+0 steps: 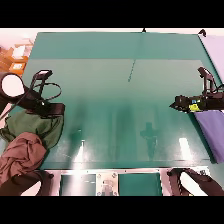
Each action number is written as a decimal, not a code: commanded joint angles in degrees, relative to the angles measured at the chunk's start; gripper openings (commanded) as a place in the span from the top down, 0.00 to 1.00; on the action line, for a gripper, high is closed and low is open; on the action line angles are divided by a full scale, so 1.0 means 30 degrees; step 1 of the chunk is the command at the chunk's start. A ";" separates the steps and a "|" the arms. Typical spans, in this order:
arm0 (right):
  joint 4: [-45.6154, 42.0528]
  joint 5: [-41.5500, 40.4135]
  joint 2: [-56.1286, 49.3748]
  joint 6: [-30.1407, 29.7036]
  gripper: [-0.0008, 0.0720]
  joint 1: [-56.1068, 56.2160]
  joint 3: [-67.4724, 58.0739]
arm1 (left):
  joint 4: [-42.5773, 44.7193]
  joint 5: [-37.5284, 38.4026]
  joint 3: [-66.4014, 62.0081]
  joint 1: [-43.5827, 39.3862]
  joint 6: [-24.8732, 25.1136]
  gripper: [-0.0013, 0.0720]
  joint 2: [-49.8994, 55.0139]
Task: Fold the shirts.
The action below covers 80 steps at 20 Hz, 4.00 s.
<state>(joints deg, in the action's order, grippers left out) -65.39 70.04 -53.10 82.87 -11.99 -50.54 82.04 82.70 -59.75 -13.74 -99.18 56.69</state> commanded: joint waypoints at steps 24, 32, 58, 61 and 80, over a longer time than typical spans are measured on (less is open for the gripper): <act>0.0000 0.0015 0.0015 0.0000 0.96 0.0022 0.0029 | 0.8961 -0.3701 0.2426 0.5668 0.3767 0.95 0.7096; 0.0000 0.0007 0.0015 0.0000 0.96 0.0022 0.0029 | 0.3869 -0.0146 -1.1402 -0.1268 0.4422 0.95 0.4983; 0.8306 -0.5187 -0.1042 -0.2324 0.28 0.3628 0.9129 | -0.9005 -0.5799 -0.5493 0.0153 0.5202 0.08 1.2597; 1.0418 -0.7898 -0.3075 -0.2871 0.28 0.6972 0.8816 | -1.2021 -0.9595 -0.4524 0.0109 0.6798 0.08 1.3646; 0.6659 -0.1894 -0.2630 -0.3497 0.96 -0.3111 -0.1727 | -1.3908 -0.5945 -1.1307 0.3956 0.8553 0.95 0.9063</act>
<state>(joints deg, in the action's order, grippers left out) -43.70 56.27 -65.91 71.72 -9.72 -46.83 36.95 60.01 -86.28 -5.41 -71.79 90.96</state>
